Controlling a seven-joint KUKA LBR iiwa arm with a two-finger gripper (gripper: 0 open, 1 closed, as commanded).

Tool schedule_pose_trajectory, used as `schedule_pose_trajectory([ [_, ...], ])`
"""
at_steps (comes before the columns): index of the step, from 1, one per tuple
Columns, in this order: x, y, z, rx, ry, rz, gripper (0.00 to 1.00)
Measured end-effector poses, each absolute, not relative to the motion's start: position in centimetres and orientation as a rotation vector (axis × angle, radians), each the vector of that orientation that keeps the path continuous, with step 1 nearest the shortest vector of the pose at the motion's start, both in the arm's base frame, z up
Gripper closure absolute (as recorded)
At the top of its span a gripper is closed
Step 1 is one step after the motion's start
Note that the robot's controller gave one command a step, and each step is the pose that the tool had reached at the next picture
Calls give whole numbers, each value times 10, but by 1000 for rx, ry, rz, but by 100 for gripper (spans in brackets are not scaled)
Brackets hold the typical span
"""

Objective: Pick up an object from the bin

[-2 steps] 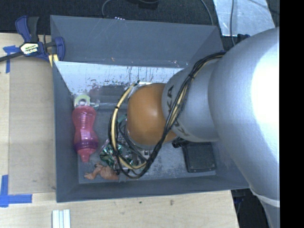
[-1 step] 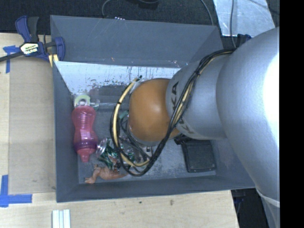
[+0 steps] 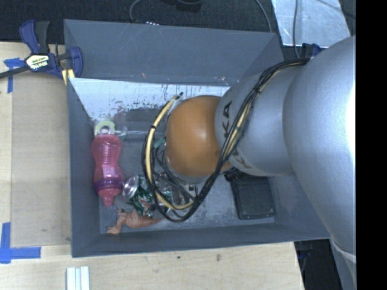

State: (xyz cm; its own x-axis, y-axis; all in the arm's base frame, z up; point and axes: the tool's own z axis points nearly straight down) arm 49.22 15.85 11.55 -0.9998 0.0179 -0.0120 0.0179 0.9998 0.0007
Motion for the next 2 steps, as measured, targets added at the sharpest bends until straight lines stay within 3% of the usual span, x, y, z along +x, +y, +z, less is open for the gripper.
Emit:
schedule_pose_trajectory([
  [2,493,158,128,29,3126,2,100],
])
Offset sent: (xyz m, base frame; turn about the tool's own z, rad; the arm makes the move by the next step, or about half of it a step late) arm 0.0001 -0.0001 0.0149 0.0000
